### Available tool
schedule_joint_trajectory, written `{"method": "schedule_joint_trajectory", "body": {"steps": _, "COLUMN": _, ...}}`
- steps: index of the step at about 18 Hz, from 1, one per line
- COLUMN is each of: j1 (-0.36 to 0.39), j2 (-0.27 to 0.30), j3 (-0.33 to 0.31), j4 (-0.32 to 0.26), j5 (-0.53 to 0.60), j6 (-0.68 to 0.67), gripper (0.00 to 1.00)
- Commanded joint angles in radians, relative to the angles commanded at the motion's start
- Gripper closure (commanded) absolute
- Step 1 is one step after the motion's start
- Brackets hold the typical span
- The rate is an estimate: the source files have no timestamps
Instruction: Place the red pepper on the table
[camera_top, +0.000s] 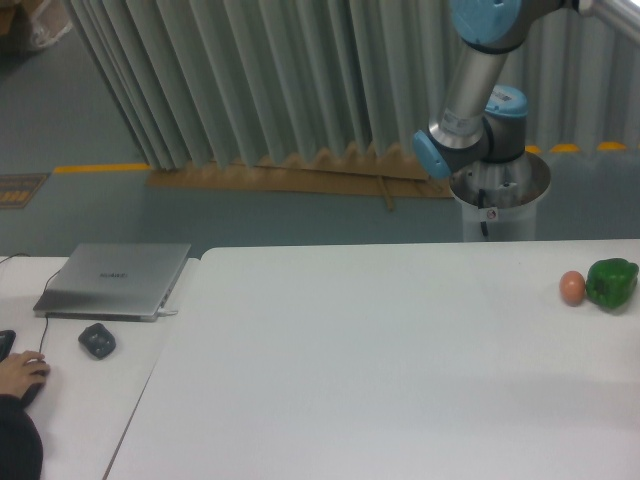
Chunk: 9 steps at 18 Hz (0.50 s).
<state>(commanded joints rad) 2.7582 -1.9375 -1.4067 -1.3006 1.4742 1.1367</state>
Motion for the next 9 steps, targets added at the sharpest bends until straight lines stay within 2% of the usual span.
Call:
{"method": "schedule_joint_trajectory", "body": {"steps": 6, "j1": -0.077, "j2": 0.034, "j3": -0.009, "j4": -0.025, "j5": 0.006, "j6": 0.014, "gripper": 0.4}}
{"method": "schedule_joint_trajectory", "body": {"steps": 9, "j1": -0.114, "j2": 0.037, "j3": -0.011, "j4": -0.019, "j5": 0.034, "j6": 0.096, "gripper": 0.4}}
